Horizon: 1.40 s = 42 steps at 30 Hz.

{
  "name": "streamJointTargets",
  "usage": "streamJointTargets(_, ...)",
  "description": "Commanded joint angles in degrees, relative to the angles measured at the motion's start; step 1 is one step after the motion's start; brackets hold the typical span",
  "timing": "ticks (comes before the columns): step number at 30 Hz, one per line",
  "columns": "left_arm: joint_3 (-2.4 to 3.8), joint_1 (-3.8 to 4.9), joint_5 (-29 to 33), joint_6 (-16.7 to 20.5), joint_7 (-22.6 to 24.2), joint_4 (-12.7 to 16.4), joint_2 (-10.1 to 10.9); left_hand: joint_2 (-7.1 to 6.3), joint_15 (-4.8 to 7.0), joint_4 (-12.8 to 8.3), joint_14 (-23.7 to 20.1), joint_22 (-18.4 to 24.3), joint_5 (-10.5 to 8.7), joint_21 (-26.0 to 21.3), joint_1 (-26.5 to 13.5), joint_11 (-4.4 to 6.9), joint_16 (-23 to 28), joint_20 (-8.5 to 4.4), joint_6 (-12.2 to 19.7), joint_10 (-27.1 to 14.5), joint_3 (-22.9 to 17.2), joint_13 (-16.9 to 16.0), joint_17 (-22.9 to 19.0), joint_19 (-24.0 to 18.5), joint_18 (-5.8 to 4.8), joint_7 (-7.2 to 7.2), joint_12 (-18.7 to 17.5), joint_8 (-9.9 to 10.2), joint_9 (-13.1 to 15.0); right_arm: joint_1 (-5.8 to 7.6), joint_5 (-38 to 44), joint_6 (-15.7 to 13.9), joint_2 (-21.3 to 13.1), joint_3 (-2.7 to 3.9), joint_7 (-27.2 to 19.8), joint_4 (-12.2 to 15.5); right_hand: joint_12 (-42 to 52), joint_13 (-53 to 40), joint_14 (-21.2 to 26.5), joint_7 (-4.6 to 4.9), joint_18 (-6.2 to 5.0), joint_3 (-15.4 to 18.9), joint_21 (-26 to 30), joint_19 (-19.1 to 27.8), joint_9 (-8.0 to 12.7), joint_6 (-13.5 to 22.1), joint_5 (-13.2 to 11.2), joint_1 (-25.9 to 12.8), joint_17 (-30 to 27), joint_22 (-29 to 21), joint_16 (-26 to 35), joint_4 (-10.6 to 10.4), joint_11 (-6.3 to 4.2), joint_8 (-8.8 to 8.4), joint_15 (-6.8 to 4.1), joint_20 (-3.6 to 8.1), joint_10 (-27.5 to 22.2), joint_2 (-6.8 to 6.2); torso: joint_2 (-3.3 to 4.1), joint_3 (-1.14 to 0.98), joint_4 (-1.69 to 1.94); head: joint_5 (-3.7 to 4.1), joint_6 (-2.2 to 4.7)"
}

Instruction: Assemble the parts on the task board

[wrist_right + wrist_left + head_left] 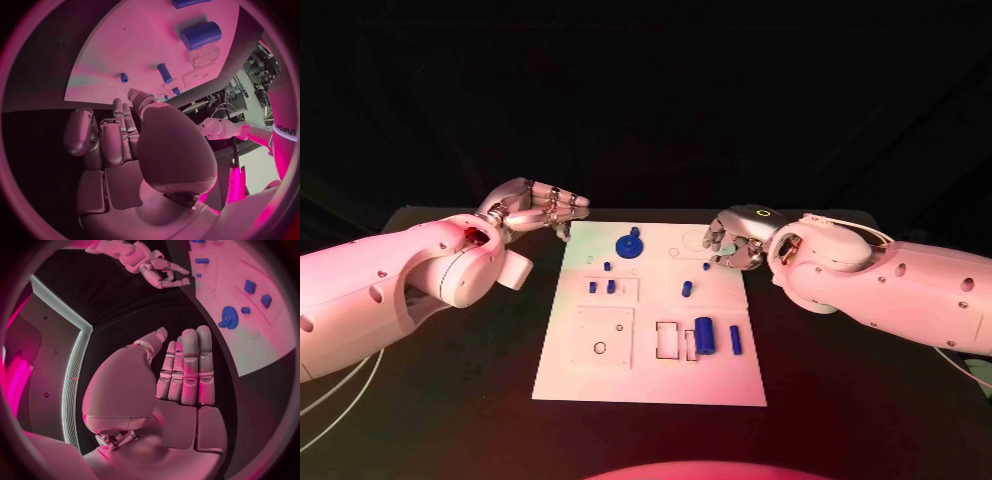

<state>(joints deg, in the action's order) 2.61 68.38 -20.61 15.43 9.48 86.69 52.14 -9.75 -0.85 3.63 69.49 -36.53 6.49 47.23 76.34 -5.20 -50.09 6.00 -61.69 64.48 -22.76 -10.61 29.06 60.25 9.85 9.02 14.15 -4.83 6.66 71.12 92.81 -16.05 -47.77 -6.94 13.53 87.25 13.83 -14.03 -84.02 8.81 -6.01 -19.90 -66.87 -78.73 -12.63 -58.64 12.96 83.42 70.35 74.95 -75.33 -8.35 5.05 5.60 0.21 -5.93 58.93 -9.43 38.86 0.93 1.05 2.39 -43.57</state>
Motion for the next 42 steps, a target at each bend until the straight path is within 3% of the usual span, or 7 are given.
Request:
streamJointTargets(1, 0.06, 0.07, 10.0, -0.7, 5.2, 1.0, 0.2, 0.37, -0.23, 0.8, -0.3, 0.6, -0.18, -0.8, -1.0, 0.03, 0.3, 0.36, 0.6, -0.6, 1.6, -0.2, -0.3, 0.6, 0.70, 0.07, 0.5, 0.1, -0.1, -0.45, 5.6, 1.3, 0.5, -0.06, 2.5, -0.4, -0.4, 0.5, -2.5, 0.57, 1.22, -0.5, -0.5, -0.5, 0.1, 0.2, -0.1, 0.0, 0.4, 1.3, -0.5, 0.2, 0.52, -0.40, 0.41, -0.27, 0.0, -0.94, 0.03, 0.14, 0.03, 0.03, -0.24)
streamJointTargets(10, 0.06, 0.07, 12.5, 0.1, 5.9, 2.1, 0.6, 0.69, -0.19, 1.0, -0.3, 1.5, -0.15, -2.0, -0.7, -0.11, 0.6, 0.36, 0.8, -1.1, 3.6, -0.4, -0.8, 1.2, 0.73, 0.11, 1.2, -0.1, -0.2, -1.77, 5.7, 2.7, 2.0, -0.13, 2.5, -1.8, -1.0, 1.5, -2.6, 0.95, 1.36, -1.3, -1.2, -0.9, 0.4, 0.3, -0.3, -0.5, 0.9, 1.9, -1.0, 0.4, 0.91, -0.92, 0.70, -0.62, -0.4, -1.56, 0.07, 0.06, 0.03, 0.03, -0.58)
streamJointTargets(15, 0.06, 0.07, 12.7, 0.2, 6.1, 2.4, 0.6, 0.88, -0.22, 0.9, -0.4, 1.7, -0.13, -2.3, -0.4, -0.13, 0.6, 0.36, 0.9, -1.3, 3.8, -0.5, -0.9, 1.3, 0.73, 0.14, 1.3, -0.2, -0.2, -2.15, 5.7, 3.0, 2.7, -0.14, 2.3, -2.5, -1.3, 2.0, -2.5, 0.70, 1.31, -1.9, -1.1, -0.8, 0.3, -0.3, -0.3, -0.6, 0.8, 1.9, -1.0, 0.5, 0.82, -0.82, 0.74, -0.70, -0.4, -1.41, 0.09, 0.01, -0.01, -0.07, -0.62)
streamJointTargets(28, 0.06, 0.07, 12.7, 0.5, 5.8, 2.4, 0.6, 1.51, -0.25, 0.5, -0.4, 2.2, -0.05, -2.9, 0.7, -0.22, 0.8, 0.35, 1.2, -1.8, 4.2, -0.5, -1.2, 1.7, 0.73, 0.29, 1.5, -0.2, -0.3, -2.73, 4.8, 3.2, 3.9, -0.14, 1.9, -4.0, -1.5, 3.8, -2.6, -0.14, 1.51, -4.4, -2.4, -1.4, 0.1, -2.6, 0.2, -0.9, 1.5, 3.0, -1.8, 1.2, 0.13, -0.52, 0.21, -0.34, 2.1, -0.41, 0.08, -0.02, -0.08, -0.37, -0.63)
streamJointTargets(42, 0.06, 0.07, 12.7, 1.1, 5.7, 2.5, 0.5, 1.89, -0.54, 0.2, -1.1, 2.8, -0.05, -3.8, 1.6, -0.62, 1.0, 0.51, 2.1, -3.0, 4.8, -0.5, -1.5, 1.9, 0.67, 0.73, 1.7, 0.0, -0.6, -3.21, 3.4, 4.1, 4.9, -0.14, 1.1, -4.9, -2.0, 5.2, -2.7, -0.63, 1.73, -7.1, -3.6, -1.8, -0.3, -4.8, -0.2, -0.6, 2.1, 4.1, -2.5, 3.1, -0.46, -0.17, -0.24, 0.15, 4.8, 1.49, 0.06, 0.01, -0.05, -0.25, -0.89)
